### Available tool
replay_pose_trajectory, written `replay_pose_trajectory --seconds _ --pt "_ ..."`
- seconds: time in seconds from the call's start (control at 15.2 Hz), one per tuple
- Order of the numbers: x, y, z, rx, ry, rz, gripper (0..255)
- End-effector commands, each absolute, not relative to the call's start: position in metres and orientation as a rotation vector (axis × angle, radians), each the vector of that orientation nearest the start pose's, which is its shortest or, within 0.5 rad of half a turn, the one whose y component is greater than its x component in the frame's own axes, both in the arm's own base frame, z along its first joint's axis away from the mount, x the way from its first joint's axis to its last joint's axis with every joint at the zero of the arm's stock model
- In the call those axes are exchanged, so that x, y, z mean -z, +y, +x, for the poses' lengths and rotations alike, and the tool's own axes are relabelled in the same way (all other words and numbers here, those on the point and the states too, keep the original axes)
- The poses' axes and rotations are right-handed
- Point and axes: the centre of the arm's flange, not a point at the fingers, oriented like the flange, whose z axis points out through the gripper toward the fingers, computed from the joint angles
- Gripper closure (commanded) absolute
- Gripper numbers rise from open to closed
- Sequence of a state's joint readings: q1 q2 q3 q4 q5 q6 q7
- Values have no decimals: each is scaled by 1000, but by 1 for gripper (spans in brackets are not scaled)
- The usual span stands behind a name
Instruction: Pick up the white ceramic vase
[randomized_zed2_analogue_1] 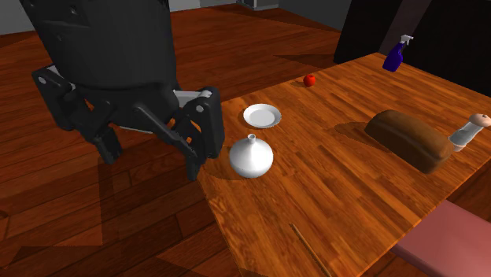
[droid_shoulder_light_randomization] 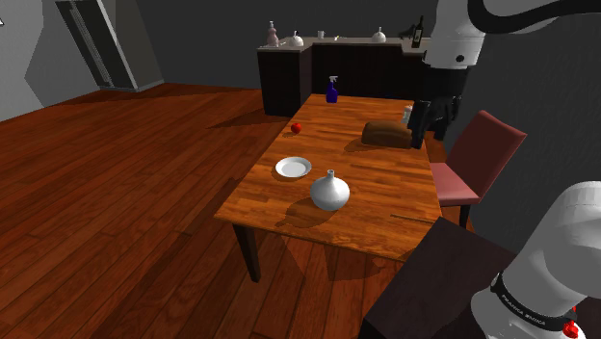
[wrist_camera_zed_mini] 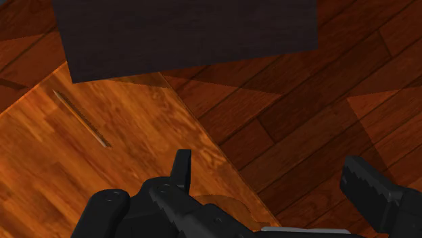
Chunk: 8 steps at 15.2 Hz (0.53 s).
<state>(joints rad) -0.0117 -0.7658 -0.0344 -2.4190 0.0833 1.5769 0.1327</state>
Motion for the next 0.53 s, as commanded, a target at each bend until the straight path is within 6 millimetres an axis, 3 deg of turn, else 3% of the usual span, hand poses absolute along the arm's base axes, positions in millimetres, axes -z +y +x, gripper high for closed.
replay_pose_trajectory --seconds 0.0,0.46 --pt "-556 -8 310 -124 261 -3025 0" --pt "-495 -25 373 -101 234 -3057 0"
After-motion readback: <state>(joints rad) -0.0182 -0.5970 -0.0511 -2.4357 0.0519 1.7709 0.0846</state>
